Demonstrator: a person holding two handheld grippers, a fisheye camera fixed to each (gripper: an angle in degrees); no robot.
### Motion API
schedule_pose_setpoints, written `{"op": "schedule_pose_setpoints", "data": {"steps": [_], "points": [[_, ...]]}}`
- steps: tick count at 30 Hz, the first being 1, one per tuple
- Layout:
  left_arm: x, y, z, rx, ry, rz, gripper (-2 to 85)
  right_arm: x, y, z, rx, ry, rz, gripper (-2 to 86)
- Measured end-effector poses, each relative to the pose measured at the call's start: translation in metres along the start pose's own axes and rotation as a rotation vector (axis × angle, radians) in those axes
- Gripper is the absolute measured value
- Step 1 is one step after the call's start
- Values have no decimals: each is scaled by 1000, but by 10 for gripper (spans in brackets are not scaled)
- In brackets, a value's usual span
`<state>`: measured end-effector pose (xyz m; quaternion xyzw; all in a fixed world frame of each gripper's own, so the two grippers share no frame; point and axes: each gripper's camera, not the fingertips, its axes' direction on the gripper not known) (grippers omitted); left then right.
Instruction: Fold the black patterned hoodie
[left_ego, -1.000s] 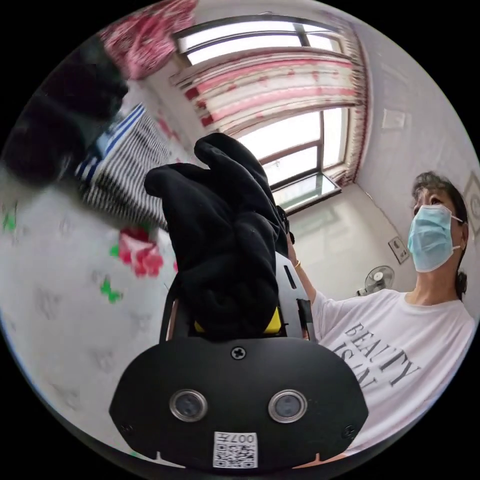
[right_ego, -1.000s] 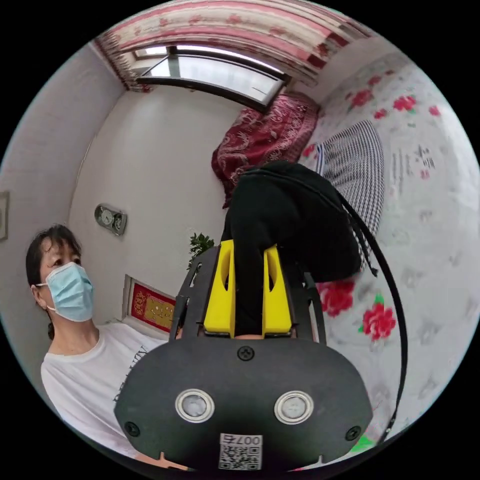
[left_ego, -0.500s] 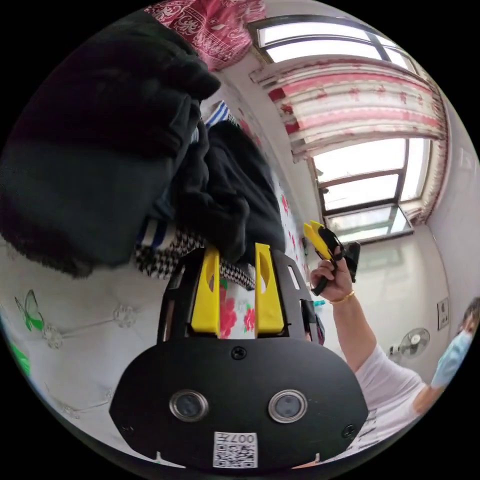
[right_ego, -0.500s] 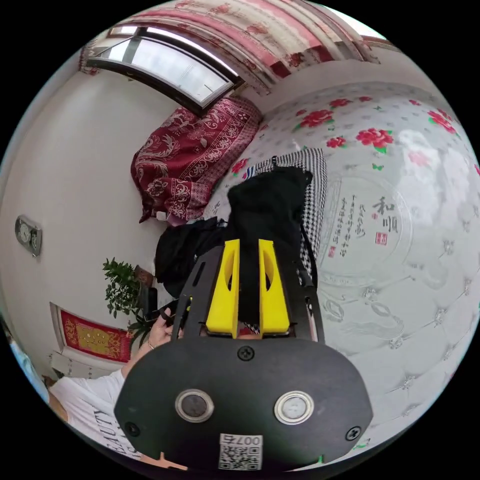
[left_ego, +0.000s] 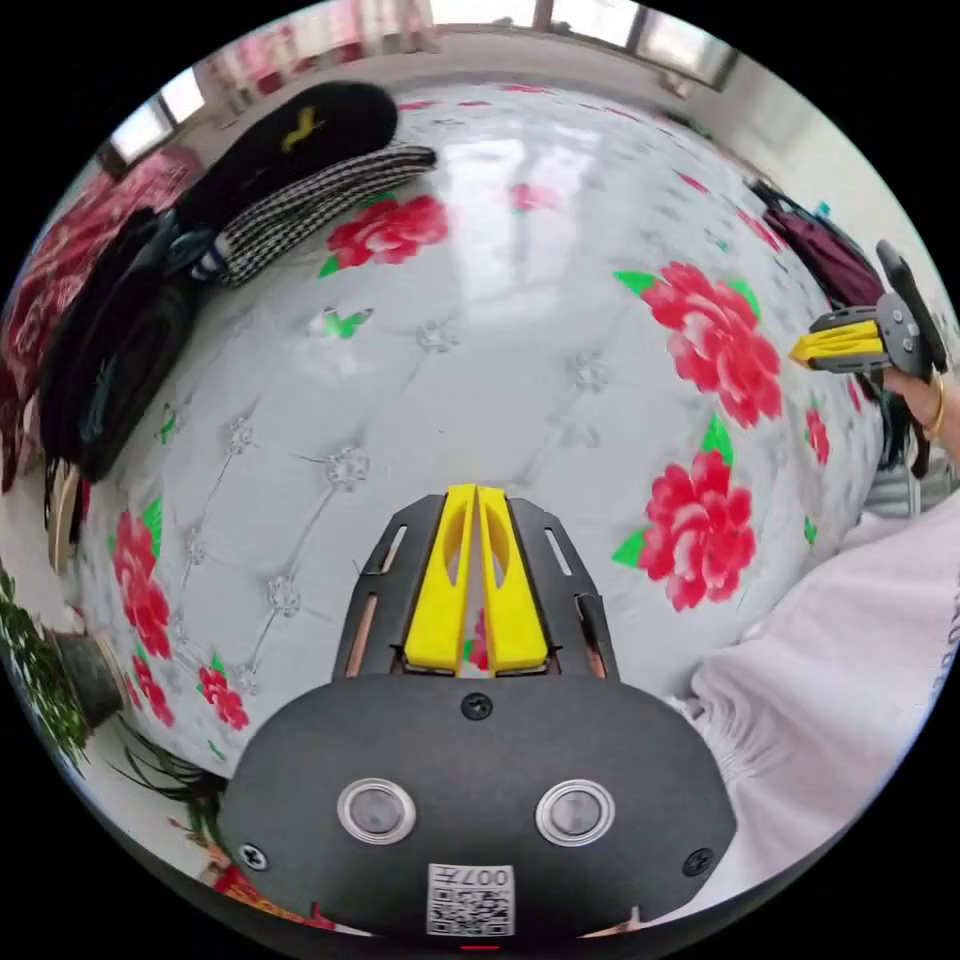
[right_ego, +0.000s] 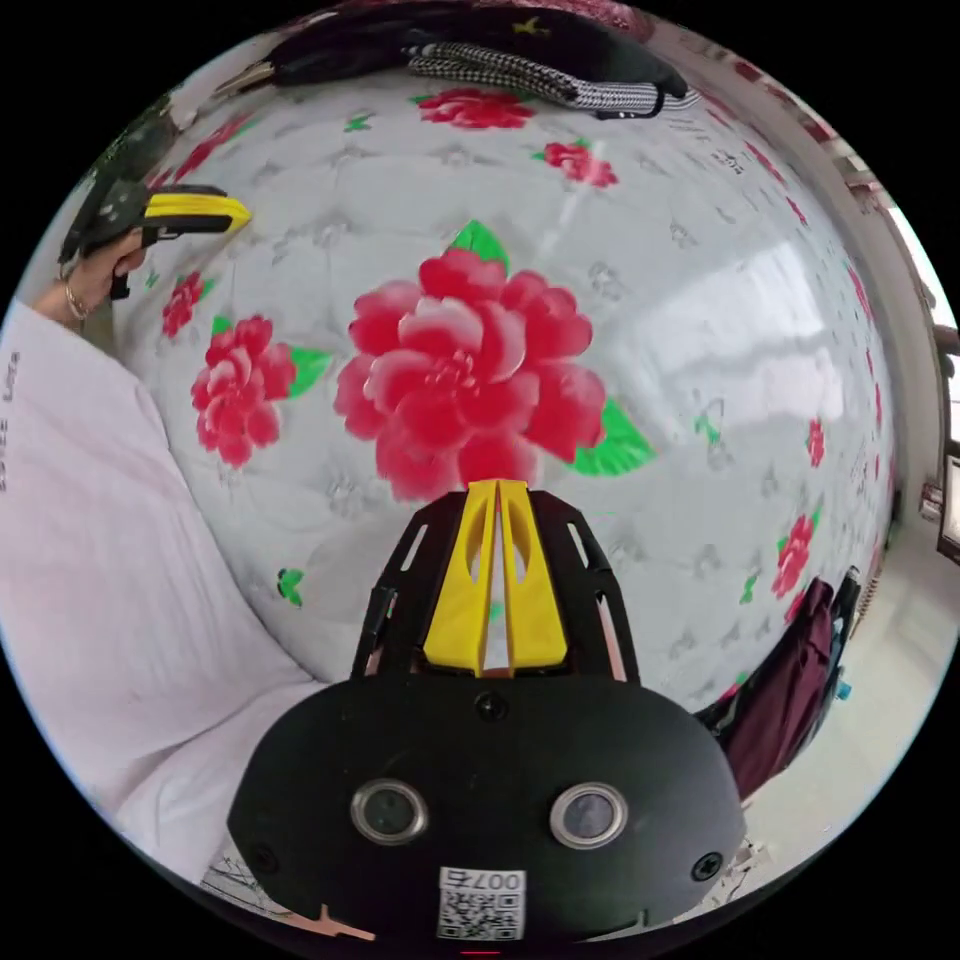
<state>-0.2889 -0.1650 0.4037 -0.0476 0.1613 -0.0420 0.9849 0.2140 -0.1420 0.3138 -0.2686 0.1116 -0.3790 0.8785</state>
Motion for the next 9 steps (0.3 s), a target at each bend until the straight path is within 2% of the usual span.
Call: {"op": "schedule_pose_setpoints", "data": {"steps": [4, 7, 9], "points": [[51, -11, 43, -57, 63, 37, -9, -21, 33, 19, -95, -141, 83, 3], [87, -14, 76, -69, -20, 116, -10, -32, 63, 6, 73, -75, 186, 11], [105, -16, 92, -72, -83, 168, -10, -27, 87, -2, 144, -121, 272, 16]]}}
